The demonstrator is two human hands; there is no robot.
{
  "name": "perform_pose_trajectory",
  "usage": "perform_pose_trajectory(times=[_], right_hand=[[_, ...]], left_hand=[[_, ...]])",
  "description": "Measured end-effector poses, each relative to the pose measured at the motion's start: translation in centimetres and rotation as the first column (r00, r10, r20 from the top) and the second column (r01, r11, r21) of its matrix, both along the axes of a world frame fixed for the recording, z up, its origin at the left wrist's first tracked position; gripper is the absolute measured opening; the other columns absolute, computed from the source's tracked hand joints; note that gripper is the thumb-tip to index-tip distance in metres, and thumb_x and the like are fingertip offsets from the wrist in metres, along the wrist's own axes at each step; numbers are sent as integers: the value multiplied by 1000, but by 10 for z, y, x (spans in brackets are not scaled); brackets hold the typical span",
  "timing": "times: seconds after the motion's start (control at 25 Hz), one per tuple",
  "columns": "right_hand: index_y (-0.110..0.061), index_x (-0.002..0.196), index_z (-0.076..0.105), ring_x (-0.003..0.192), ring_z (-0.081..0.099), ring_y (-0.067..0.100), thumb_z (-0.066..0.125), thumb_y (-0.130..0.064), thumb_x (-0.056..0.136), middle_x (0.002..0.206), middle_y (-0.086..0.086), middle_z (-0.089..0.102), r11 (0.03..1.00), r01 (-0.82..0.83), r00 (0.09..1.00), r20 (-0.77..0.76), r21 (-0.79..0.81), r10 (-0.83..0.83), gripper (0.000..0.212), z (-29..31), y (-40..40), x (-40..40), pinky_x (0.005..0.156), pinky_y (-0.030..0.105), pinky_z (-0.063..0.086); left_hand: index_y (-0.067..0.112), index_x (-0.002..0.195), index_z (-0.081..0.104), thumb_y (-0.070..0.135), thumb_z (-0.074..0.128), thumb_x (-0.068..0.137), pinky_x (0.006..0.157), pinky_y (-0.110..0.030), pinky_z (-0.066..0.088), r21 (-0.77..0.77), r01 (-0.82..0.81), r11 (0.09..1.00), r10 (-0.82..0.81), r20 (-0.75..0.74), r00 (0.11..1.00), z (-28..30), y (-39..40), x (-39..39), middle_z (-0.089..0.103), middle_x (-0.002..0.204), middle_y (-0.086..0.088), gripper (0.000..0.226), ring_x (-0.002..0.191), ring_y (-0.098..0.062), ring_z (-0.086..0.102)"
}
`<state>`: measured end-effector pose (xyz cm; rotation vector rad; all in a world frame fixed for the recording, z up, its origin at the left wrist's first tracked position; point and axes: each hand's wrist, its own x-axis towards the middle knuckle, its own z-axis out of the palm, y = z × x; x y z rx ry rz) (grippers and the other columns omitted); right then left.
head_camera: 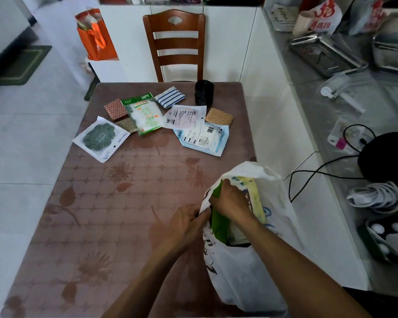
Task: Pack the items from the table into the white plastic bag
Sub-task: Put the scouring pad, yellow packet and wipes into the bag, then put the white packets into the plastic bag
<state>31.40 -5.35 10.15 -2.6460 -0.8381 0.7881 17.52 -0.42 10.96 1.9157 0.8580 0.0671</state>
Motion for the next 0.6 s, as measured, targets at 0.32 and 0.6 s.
perform_pose_trajectory(times=[0.32, 0.6], right_hand=[[-24, 94, 66, 64, 62, 7, 66, -39, 83, 81, -8, 69, 962, 76, 983, -182, 263, -28, 18, 39, -55, 29, 66, 29, 52], [-25, 93, 66, 70, 60, 3, 63, -36, 88, 82, -11, 67, 879, -75, 990, -67, 470, 120, 13, 94, -20, 5, 60, 17, 44]], left_hand=[[24, 69, 63, 51, 45, 95, 50, -16, 41, 99, -14, 995, 40, -266, 963, -22, 9, -11, 64, 65, 8, 41, 55, -4, 60], [23, 71, 64, 67, 43, 87, 56, -35, 53, 88, -159, 983, 164, -54, 985, -13, 25, -18, 66, 67, 3, 52, 60, -14, 64]])
